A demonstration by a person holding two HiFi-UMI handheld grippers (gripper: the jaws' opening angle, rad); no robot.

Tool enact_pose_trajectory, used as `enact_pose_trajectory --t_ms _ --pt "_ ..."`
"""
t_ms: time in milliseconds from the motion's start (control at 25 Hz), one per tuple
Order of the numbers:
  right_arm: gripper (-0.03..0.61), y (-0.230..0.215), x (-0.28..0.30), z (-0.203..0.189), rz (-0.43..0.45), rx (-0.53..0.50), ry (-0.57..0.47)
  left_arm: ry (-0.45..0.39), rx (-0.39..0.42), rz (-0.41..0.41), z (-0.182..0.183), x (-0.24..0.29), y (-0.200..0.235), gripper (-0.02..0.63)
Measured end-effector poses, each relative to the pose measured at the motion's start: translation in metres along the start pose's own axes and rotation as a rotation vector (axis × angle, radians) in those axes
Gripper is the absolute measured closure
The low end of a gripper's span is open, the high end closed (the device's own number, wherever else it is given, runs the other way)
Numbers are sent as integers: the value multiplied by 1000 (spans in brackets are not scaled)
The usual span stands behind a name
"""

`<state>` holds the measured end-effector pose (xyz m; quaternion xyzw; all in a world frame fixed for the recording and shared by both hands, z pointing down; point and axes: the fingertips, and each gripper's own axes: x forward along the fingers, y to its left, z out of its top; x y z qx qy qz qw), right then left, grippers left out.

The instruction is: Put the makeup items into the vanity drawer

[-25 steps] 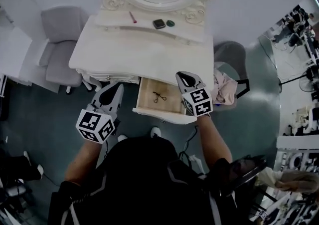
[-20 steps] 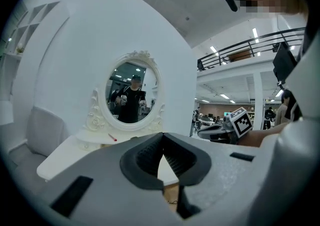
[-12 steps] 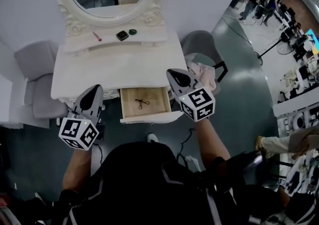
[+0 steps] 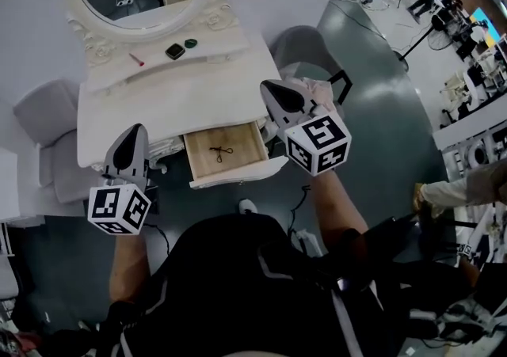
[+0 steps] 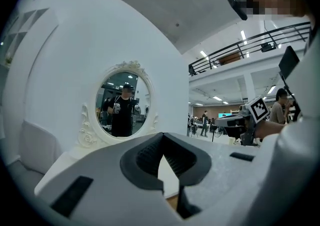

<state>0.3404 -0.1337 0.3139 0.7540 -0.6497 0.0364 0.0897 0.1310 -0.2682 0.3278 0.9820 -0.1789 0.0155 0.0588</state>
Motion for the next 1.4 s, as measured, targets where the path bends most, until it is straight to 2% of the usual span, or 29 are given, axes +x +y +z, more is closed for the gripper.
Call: enact_pose_trajectory --t_ms 520,1240,1400 --pt "575 6 -4 4 -11 -43 17 -21 -10 9 4 -2 0 609" --pt "575 3 -5 3 -27 -19 9 -20 2 6 6 -7 -3 611" --pt "575 3 -6 -1 -42 14 7 -14 2 5 4 -11 -2 611"
